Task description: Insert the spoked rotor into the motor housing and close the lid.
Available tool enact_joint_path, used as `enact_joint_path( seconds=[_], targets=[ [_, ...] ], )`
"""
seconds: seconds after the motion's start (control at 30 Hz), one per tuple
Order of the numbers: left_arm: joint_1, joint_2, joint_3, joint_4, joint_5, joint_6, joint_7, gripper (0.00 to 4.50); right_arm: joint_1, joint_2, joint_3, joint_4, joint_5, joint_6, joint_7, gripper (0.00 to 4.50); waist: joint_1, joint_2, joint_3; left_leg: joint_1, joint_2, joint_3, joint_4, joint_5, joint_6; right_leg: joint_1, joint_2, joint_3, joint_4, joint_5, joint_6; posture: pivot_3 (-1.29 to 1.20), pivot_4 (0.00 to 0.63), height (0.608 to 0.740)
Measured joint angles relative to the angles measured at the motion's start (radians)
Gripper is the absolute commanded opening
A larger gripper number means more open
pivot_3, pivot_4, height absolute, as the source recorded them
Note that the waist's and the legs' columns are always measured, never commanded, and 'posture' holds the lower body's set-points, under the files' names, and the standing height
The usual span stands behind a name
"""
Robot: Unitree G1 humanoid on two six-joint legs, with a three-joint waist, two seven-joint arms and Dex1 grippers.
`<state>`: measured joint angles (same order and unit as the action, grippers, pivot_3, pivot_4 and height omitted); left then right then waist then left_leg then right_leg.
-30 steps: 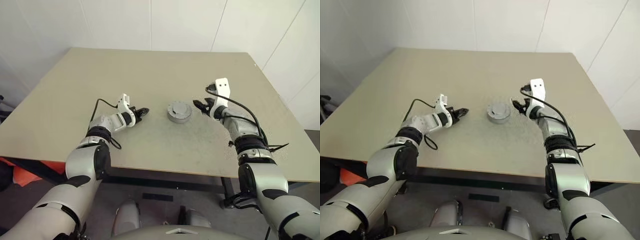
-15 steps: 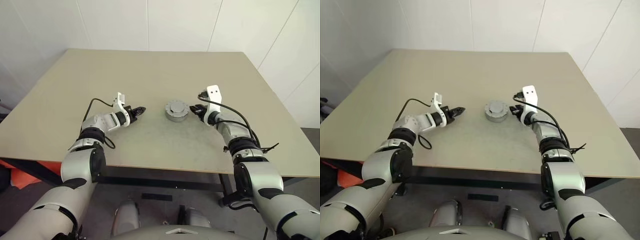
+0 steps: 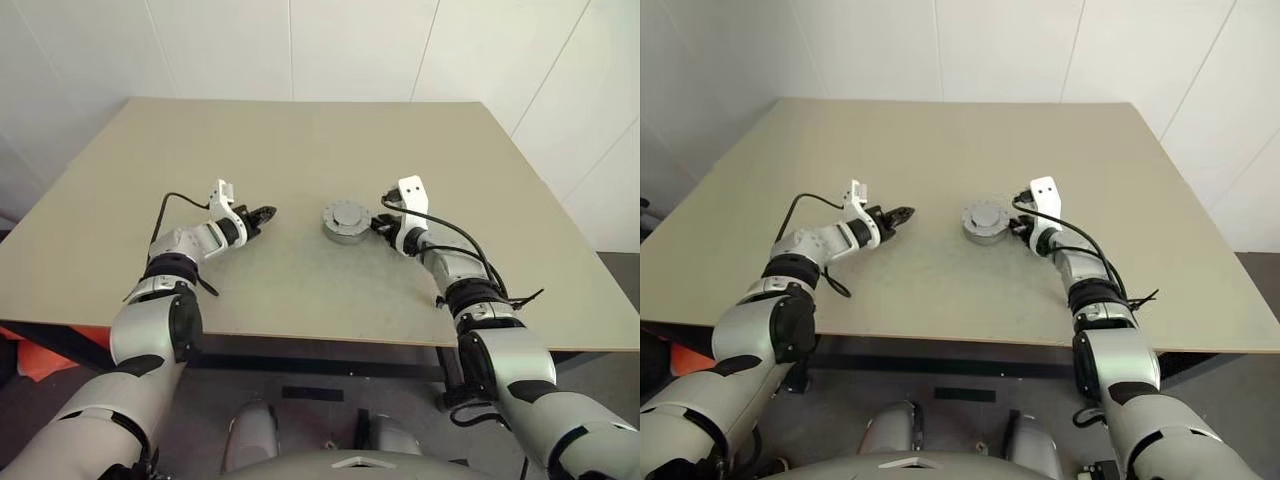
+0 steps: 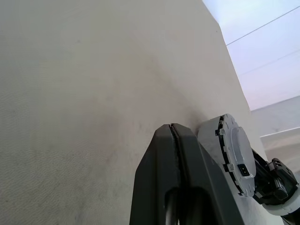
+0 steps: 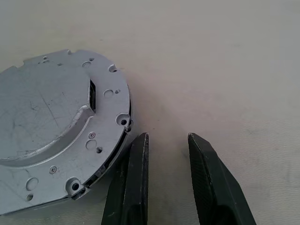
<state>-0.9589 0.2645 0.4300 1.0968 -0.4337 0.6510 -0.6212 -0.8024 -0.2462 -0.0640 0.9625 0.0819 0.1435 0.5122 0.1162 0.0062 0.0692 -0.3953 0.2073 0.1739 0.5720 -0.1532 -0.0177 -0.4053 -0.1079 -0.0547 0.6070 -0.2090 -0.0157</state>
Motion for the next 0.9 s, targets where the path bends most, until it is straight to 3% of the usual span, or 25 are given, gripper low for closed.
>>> enact_joint_path(
  seconds=[0.9],
  targets=[
    [0.000,0.014,0.002,0.011,-0.010,-0.011,0.016,0.00,0.083,0.110,0.111,-0.198,-0.049,0.062,0.029,1.44,-0.024,0.000,0.000,0.002,0.000,0.000,-0.002,0.001,-0.001,0.000,0.001,0.001,0.000,0.000,0.000,0.00,0.000,0.740]
  ],
)
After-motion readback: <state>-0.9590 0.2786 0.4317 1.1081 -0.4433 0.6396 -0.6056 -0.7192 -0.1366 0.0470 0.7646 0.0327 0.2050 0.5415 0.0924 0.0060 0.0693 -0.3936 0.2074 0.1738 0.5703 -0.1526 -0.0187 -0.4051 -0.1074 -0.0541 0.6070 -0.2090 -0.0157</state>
